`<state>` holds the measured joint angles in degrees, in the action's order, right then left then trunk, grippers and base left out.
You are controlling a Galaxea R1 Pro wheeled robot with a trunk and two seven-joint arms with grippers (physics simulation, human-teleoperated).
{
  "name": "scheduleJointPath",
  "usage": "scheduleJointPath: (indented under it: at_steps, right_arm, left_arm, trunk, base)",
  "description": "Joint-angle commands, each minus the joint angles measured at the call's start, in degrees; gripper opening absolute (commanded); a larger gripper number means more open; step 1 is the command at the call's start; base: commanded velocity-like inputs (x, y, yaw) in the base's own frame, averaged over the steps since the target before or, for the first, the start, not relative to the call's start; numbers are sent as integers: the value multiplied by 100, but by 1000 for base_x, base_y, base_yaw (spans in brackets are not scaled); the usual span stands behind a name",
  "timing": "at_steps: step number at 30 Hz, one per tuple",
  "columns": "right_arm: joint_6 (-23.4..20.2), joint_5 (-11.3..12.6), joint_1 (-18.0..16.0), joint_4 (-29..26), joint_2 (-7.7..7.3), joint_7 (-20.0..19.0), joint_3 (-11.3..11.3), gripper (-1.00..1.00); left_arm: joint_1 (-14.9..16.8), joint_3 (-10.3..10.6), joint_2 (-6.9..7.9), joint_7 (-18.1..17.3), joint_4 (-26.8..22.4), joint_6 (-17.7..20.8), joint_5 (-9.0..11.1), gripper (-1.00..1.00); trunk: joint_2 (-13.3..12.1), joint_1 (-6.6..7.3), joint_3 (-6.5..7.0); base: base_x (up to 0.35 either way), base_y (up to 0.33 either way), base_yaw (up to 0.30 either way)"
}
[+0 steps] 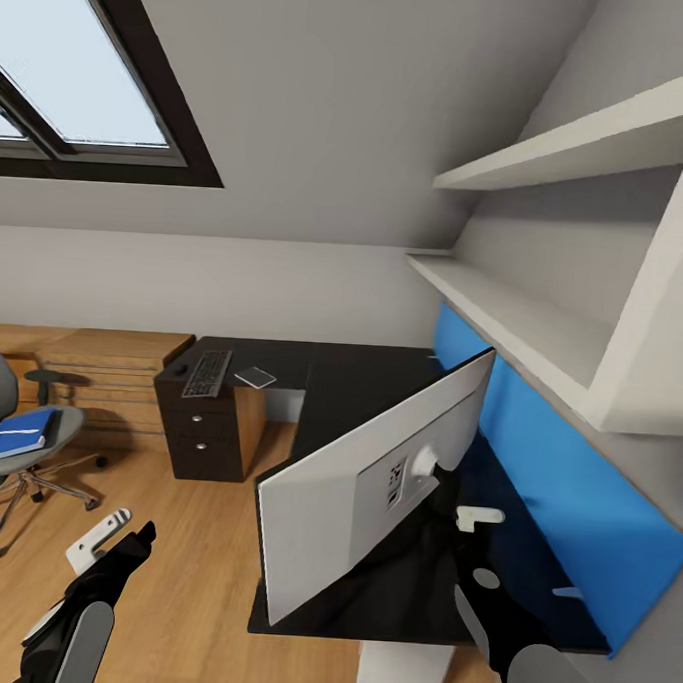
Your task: In the bedroom, organize the workspace by keeping the computer under the desk, ensuring the monitor is on the desk, placing the keyboard on the desk next to the monitor, placing the mouse on the desk next to the keyboard, moving the folder from the swivel chair onto the desk next to the mouse, stacking the notebook on top of the folder with the pen on top of the notebook, and positioning the swivel chair next to the desk.
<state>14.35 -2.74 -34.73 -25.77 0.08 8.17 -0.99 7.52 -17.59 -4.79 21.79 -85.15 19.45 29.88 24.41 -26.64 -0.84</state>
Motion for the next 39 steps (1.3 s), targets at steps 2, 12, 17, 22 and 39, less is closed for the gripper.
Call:
scheduleJointPath:
  at_steps: [2, 12, 17, 22, 39]
  right_arm:
    - [24, -24, -8, -12, 1, 15, -16, -100]
    - [24, -24, -7, -16, -8, 18, -17, -100]
    - [24, -24, -6, -16, -8, 18, -19, -100]
    - [24, -24, -7, -16, -8, 18, -20, -100]
    - [24, -24, -8, -17, -8, 25, -20, -100]
  left_arm:
    - [4, -7, -4, 27, -10, 23, 53, 100]
    - [4, -7, -13, 35, -10, 23, 53, 100]
    - [4, -7, -13, 36, -10, 23, 53, 100]
    - [4, -7, -13, 35, -10, 23, 53, 100]
    - [4, -7, -13, 28, -10, 23, 58, 100]
  trunk:
    - [12, -3, -8]
    - [12, -3, -8]
    - [12, -3, -8]
    - [12, -3, -8]
    - [12, -3, -8]
  base:
    - [0, -182, 0]
    - [138, -23, 0]
    - [308, 0, 0]
    - [315, 0, 0]
    - [142, 0, 0]
